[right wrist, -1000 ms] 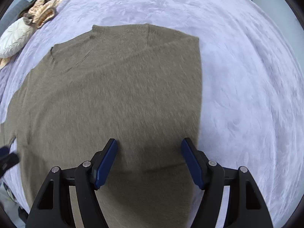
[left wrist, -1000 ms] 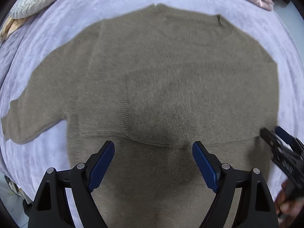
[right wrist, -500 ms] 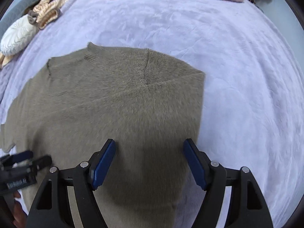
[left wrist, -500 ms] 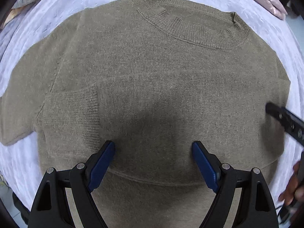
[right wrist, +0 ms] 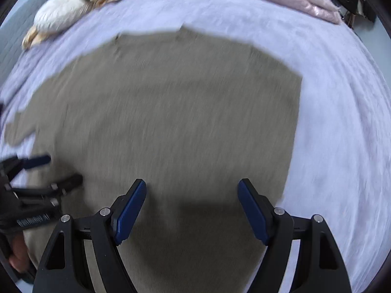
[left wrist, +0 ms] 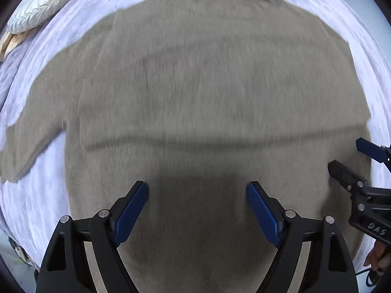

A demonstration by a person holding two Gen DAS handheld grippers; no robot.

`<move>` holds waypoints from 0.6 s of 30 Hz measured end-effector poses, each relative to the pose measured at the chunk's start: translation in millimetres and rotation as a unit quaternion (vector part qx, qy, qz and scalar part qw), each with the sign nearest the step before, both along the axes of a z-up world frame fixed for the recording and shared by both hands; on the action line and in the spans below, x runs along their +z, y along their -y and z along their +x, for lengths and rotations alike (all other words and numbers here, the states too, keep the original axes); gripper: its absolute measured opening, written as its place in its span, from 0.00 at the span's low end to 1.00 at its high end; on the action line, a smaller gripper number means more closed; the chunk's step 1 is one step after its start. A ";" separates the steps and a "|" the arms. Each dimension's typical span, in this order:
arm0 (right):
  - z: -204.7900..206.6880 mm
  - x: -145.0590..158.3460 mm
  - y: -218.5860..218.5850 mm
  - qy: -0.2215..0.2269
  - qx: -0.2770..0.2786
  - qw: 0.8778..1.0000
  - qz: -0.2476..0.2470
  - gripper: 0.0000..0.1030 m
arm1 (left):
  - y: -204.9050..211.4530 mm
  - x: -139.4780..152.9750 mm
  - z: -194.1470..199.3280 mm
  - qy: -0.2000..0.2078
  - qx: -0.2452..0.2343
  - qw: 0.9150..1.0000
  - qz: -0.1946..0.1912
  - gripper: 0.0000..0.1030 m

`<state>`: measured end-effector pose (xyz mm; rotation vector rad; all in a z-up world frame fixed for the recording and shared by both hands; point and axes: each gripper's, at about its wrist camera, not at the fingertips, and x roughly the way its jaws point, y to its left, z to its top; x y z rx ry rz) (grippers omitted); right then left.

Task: Fold small clothes
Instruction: 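Move the left gripper over the sweater to the other sleeve cuff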

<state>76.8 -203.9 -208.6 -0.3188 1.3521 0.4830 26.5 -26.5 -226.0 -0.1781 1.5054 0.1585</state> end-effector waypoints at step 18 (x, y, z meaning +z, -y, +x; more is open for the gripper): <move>-163.5 4.6 65.7 0.001 0.142 0.984 -0.104 0.83 | -21.2 19.1 -169.5 -0.045 -0.028 0.999 0.005 0.91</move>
